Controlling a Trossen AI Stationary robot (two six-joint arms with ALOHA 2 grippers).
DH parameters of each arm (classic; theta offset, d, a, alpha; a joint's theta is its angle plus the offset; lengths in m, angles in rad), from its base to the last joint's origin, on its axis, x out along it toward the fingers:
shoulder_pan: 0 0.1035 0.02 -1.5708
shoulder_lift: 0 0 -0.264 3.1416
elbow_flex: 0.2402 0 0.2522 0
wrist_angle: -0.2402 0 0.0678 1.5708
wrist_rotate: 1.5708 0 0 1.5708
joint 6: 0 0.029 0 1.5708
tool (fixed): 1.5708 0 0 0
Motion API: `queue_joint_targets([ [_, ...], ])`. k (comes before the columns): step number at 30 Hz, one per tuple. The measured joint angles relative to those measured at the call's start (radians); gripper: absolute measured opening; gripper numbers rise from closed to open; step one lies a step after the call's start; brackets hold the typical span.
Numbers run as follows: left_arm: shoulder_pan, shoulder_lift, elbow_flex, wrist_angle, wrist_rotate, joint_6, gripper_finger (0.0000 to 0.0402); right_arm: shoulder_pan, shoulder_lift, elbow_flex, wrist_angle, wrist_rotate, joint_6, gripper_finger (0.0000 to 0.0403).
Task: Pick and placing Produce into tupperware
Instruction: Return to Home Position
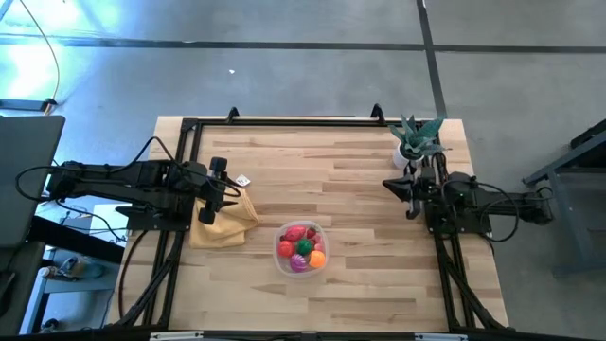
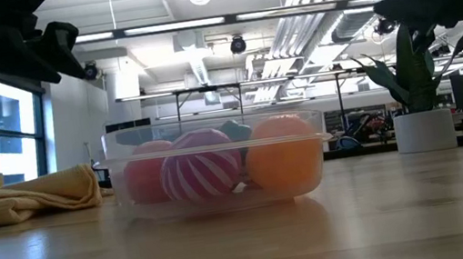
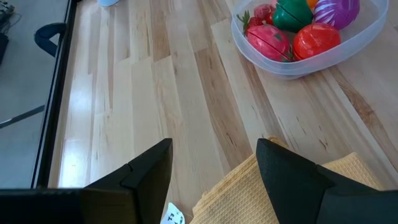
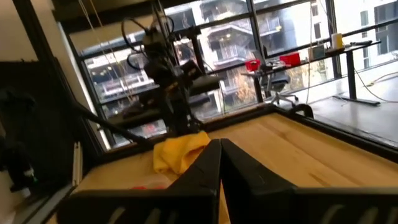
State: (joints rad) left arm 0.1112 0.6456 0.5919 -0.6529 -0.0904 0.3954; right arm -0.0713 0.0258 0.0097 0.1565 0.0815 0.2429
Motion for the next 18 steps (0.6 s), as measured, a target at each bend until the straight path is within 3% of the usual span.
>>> queue_joint_targets([
  [18,0.0,0.0,0.0,0.0,0.011,0.0,0.0221,0.0,0.003,0.0,-0.126,0.042,-0.008,0.0],
])
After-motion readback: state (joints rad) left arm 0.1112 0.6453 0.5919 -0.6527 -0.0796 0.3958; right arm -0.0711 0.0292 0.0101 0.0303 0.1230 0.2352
